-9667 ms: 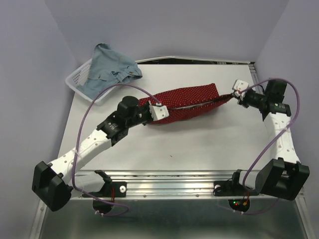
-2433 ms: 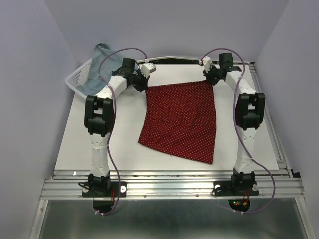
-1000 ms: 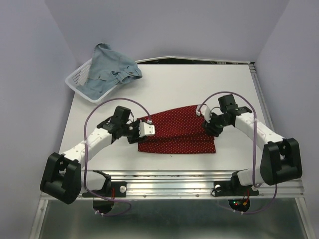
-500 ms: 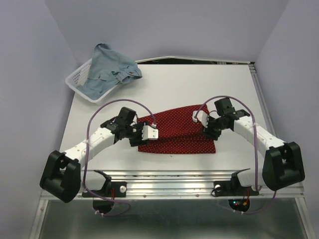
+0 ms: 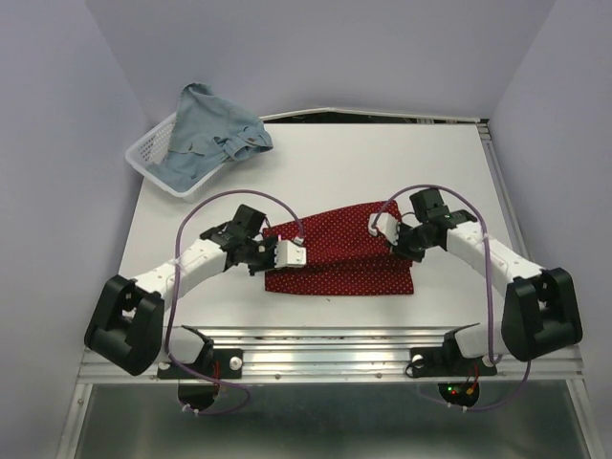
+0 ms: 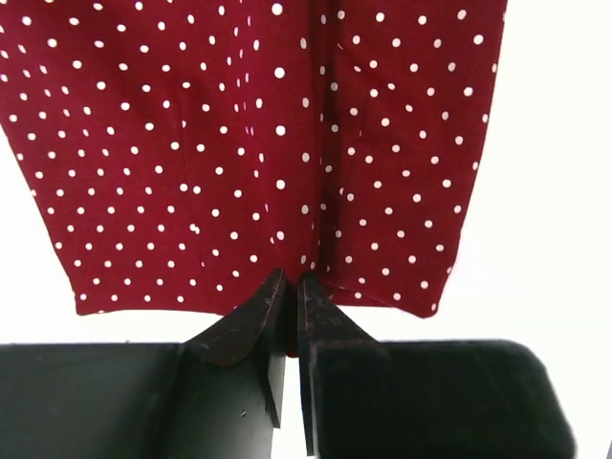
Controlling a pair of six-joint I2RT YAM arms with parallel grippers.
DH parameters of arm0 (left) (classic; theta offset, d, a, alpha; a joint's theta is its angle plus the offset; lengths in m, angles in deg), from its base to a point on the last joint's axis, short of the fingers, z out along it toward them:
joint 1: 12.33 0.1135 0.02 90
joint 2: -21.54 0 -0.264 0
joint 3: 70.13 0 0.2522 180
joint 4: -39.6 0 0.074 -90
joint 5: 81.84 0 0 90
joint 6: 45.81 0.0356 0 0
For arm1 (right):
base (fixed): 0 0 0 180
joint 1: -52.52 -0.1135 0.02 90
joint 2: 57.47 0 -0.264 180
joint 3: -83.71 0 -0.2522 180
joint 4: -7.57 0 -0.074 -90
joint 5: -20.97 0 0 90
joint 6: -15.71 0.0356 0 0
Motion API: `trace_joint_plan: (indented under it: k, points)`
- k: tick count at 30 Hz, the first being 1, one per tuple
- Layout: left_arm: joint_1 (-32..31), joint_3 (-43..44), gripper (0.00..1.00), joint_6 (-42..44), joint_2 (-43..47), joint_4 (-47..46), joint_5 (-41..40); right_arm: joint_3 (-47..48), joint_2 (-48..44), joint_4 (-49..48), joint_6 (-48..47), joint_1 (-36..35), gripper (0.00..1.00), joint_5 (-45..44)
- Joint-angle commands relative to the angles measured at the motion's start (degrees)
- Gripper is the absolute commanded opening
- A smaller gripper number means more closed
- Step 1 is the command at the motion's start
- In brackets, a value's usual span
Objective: Fold and stack the skirts
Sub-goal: Fold the skirt
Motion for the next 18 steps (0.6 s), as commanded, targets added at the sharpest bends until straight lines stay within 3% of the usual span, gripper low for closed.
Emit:
trace_joint_plan:
  k: [1,2,18]
  points:
    - [-0.6,1.9,0.08,0.4,5.7,3.3,2.1,0.2,-6.5,2.9,-1.5,-1.1,0.01,1.4]
    - [-0.7,1.9,0.0,0.4,6.5,3.8,2.3,0.0,-7.3,3.5,-1.8,-1.1,0.01,1.7]
    - [-9.8,-6.6,0.0,-2.6,11.8,4.2,-3.9,-13.7,-17.9,1.9,-3.2,-6.7,0.01,-3.3]
